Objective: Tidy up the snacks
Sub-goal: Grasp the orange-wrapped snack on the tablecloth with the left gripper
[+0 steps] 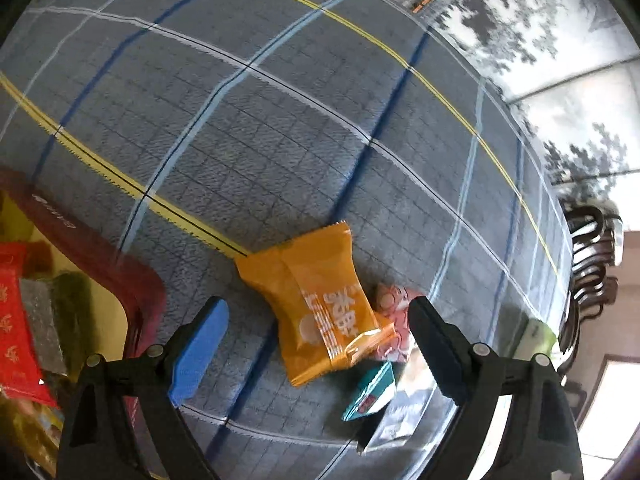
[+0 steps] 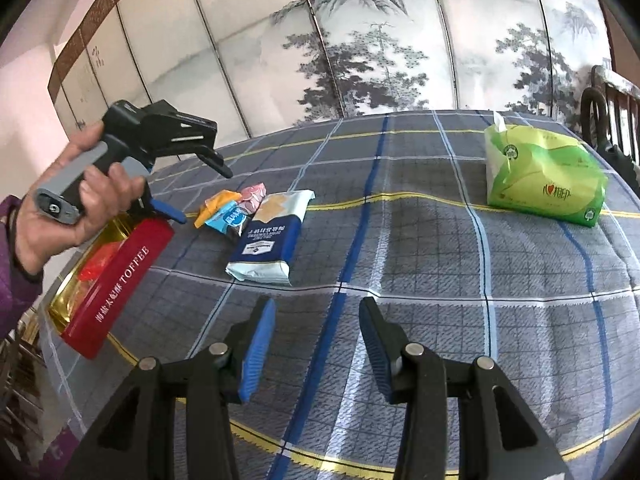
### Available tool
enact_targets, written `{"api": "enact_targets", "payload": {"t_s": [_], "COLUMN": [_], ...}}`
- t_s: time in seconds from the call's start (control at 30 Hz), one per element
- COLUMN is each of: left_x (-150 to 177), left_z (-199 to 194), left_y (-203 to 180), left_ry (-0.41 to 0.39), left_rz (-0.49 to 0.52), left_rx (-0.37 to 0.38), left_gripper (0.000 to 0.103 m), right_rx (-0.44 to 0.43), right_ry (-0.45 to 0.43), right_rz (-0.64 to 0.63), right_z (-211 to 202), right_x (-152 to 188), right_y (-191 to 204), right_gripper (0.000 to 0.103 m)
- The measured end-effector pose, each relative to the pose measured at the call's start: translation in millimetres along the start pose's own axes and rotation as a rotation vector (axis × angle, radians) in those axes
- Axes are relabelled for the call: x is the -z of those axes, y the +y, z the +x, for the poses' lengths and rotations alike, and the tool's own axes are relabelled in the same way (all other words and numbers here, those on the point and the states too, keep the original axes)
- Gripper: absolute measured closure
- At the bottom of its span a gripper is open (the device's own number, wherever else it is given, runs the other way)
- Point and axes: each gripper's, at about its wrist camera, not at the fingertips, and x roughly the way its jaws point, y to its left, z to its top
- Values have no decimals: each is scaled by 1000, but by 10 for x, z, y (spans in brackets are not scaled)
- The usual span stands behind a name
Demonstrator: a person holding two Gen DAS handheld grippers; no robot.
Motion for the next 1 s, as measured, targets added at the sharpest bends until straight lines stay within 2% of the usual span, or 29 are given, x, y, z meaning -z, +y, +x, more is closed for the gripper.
{"api": "enact_targets", "payload": {"t_s": [0.13,0.2,0.23,0.27,0.3,0.47,0.53,0.63,0.7,0.73,0.77,0.8,0.87,1.0], "left_x": [-13,-46,-55,-67,-55,-28,-25,11,25,37,42,44,70,241], "left_z": [88,91,104,140,173,165,181,179,154,144,135,150,132,35], "left_y": [-68,-79,-75,-71,-56,-2,-38,-76,-88,-84,-79,-104,-46,59], "left_ry": [19,15,28,51,79,41,42,34,14,3,-4,-3,-8,-58], "left_rz": [-9,-24,-41,-58,-84,-150,-124,-89,-81,-73,-61,-48,-31,23], "left_rx": [-83,-71,-12,17,22,3,3,-27,-33,-42,-53,-65,-28,-22], "left_gripper": [15,16,23,38,42,34,31,33,37,44,59,59,74,75], "right_rx": [-15,-20,-23,-25,-27,-35,-37,-38,-37,-37,-37,-35,-32,-26], "right_ry": [-3,-5,-6,-7,-6,-14,-16,-15,-20,-21,-22,-24,-25,-24], "right_rz": [14,20,23,26,30,45,48,50,56,61,66,70,76,88], "right_z": [1,-9,-11,-14,-12,-19,-22,-20,-25,-28,-31,-32,-29,-19], "right_x": [-2,4,4,5,4,9,6,3,1,-1,-3,-7,-11,-11], "right_y": [-19,-33,-40,-50,-57,-78,-83,-91,-100,-109,-121,-126,-132,-159], "right_gripper": [58,58,58,58,57,55,55,55,54,54,54,54,54,54]}}
